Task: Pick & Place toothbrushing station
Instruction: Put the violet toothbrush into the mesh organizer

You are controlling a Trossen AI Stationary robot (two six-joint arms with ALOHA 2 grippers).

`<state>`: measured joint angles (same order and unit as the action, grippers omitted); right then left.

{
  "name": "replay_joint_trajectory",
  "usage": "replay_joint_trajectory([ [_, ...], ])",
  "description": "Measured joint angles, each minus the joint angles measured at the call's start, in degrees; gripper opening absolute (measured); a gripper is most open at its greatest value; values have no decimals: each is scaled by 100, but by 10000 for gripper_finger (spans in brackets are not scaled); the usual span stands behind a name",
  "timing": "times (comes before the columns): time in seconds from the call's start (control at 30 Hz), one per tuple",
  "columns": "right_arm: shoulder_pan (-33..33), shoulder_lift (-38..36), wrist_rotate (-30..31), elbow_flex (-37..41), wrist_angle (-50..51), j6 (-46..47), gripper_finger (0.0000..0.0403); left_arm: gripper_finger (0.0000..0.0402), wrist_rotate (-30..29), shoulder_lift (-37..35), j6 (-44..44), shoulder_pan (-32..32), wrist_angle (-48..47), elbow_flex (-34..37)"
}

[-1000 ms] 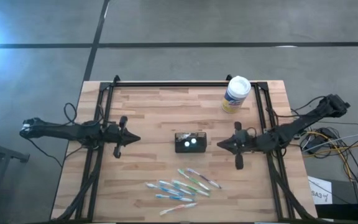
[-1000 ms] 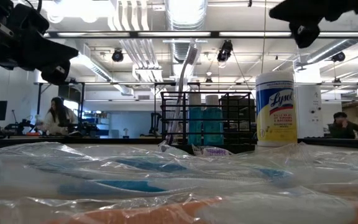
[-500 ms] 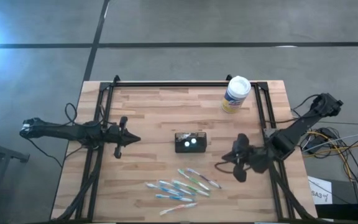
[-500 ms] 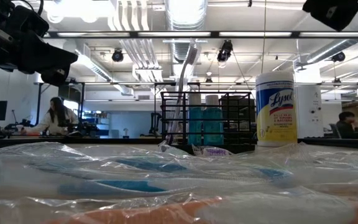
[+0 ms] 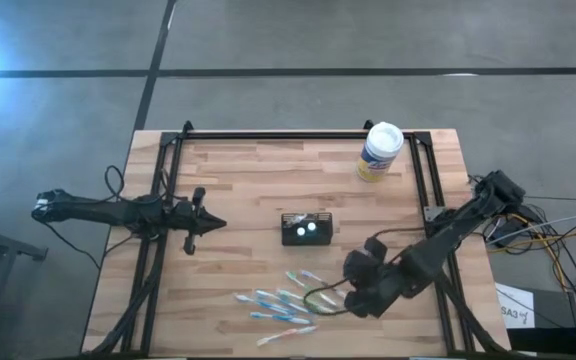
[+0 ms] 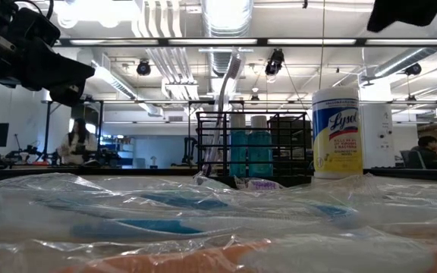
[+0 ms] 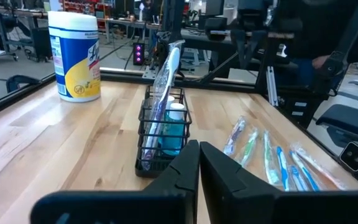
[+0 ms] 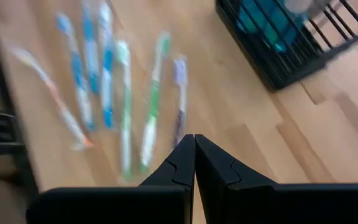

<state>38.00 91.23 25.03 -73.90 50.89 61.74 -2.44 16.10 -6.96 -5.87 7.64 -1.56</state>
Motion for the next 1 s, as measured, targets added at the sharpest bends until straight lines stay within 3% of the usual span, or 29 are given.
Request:
replay_joint_trajectory([
  [0.2,121,1041,-129,-876,997,71,28,20,2,0,-106,0,-89,0],
  [0.4,153,1555,-407,-1211,1014,-44,99,20,2,7,-285,0,-125,2],
  [0.7,290,1577,-481,-871,901,185,214,20,2,7,-320,0,-125,2],
  [1.0,301,1577,-559,-226,45,87,225,23,-17,4,-341,0,-116,65],
])
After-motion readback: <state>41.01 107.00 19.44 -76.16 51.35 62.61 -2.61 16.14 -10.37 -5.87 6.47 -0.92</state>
